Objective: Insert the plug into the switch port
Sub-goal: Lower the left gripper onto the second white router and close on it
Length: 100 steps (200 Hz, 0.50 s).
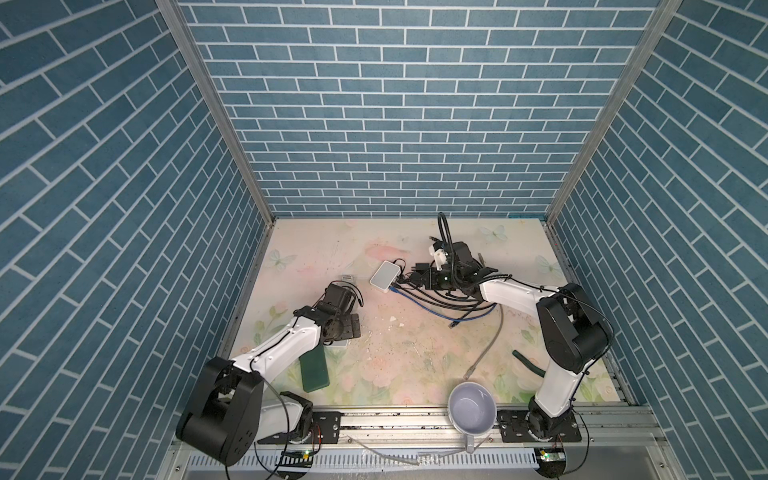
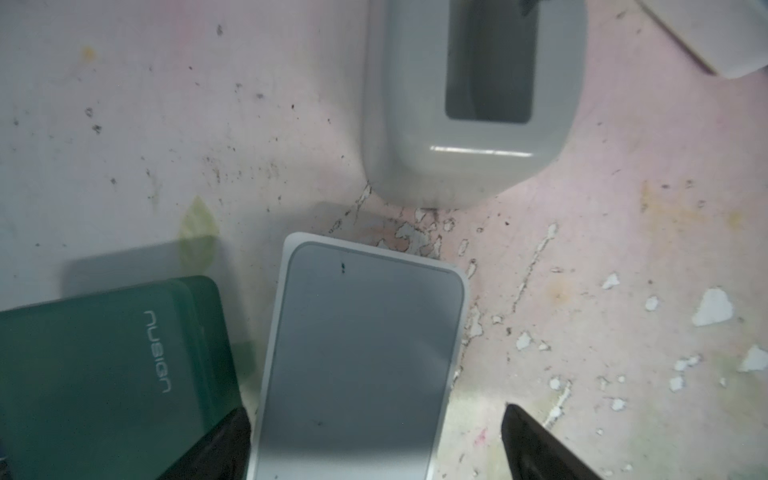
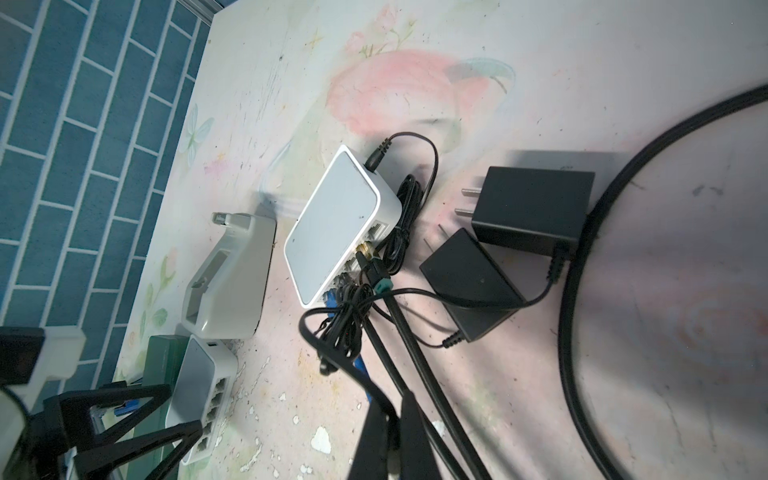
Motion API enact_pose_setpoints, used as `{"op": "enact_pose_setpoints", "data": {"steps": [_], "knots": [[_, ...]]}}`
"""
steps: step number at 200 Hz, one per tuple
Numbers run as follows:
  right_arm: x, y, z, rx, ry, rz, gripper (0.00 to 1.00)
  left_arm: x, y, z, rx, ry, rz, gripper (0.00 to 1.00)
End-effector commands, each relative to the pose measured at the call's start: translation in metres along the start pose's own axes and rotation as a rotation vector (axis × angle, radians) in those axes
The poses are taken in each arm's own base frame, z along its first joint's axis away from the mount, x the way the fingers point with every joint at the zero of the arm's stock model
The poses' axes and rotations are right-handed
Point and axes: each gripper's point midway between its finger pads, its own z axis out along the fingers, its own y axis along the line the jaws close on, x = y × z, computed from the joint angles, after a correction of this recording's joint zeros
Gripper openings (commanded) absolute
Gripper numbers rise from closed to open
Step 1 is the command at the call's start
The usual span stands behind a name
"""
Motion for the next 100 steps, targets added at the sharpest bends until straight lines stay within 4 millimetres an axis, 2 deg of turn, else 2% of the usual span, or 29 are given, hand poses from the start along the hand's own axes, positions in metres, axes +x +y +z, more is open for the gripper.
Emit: {"op": "enact_pose_setpoints", "data": {"steps": [1,23,52,91,100], "knots": [[-0.015,0.010,-0.006,-0.019,-0.022,-0.027,0.00,-0.006,0.002,0.007,-0.026,-0.006,0.015,0.94],[-0.015,0.010,-0.006,-0.018,-0.020,-0.026,0.00,-0.008,0.003,0.012,-0.049,0.000,0.020,0.94],[-0.014,0.010,-0.006,-0.016,-0.019,-0.025,0.00,-0.008,0.004,0.018,-0.069,0.021,0.041,0.85],[-0.015,0.011,-0.006,-0.023,-0.023,-0.019,0.00,-0.001,0.001,0.030,-0.057,0.053,0.059,0.54],[-0.016,0.012,-0.007,-0.027,-0.023,-0.018,0.00,-0.002,0.000,0.030,-0.050,0.052,0.062,0.49]]}}
